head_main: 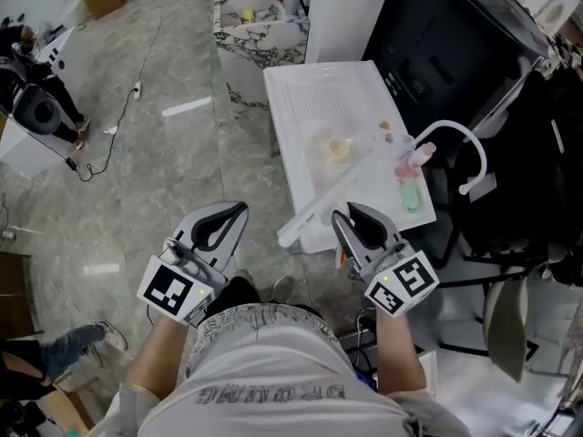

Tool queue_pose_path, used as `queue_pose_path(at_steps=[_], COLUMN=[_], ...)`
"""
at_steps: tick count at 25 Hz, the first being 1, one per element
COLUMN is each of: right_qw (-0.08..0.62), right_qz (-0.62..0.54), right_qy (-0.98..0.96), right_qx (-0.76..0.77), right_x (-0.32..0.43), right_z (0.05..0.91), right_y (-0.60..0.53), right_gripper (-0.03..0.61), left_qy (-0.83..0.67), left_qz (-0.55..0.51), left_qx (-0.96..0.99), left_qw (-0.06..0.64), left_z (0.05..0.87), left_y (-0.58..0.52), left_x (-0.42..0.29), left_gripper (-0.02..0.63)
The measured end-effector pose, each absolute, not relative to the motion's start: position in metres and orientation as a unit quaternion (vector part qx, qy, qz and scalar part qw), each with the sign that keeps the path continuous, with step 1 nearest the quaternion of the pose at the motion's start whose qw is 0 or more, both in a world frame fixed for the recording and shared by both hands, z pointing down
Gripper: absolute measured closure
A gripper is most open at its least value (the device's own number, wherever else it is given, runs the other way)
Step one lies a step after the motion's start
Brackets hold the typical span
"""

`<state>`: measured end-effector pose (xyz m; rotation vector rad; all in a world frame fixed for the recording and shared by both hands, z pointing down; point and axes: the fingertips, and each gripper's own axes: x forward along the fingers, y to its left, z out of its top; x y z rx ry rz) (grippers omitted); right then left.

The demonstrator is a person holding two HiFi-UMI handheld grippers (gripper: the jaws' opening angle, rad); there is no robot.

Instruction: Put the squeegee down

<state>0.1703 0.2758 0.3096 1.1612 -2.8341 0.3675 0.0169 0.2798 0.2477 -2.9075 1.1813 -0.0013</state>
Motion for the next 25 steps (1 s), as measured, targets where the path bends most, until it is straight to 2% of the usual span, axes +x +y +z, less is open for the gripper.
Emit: queue_pose_path(at_steps=[25], right_qw=[0.039], right_qz=[0.127], right_qy=[-0.919], right_qx=[0.371], right_x=[0.174], right_z=[0.325], right_y=[0.224], right_gripper=[0.485], left_qy=[0.388], left_qz=[0.002], left_qx=[-0.922], left_qw=[-0.009], left_z=[0.262], left_y=[0.229], left_x=[0.014], left_gripper=[0.594])
